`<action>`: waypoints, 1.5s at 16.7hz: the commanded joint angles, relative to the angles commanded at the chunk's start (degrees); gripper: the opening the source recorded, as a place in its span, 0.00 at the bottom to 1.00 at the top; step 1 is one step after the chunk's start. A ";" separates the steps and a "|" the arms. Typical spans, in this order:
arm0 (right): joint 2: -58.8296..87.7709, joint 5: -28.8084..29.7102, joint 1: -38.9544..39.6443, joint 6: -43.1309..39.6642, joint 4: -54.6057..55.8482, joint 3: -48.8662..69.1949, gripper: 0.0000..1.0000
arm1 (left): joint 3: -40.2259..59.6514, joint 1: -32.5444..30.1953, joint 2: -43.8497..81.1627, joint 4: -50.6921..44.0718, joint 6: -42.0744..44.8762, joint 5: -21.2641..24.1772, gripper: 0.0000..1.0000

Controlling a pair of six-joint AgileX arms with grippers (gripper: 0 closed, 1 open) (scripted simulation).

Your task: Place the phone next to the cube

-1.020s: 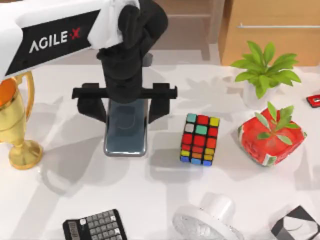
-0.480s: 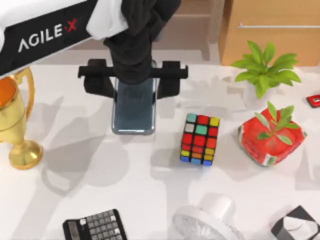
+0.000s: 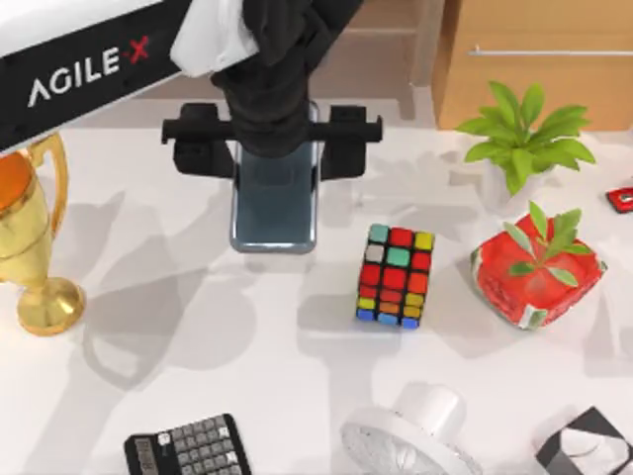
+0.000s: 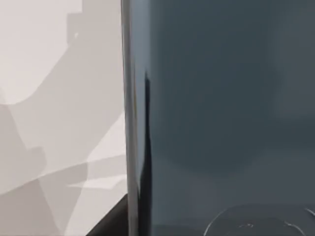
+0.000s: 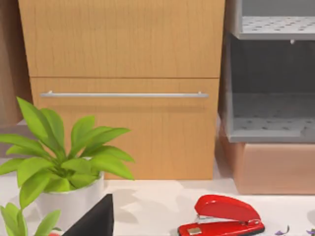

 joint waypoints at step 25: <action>0.00 0.00 0.00 0.00 0.00 0.00 1.00 | -10.91 4.66 8.58 5.04 1.32 9.47 0.00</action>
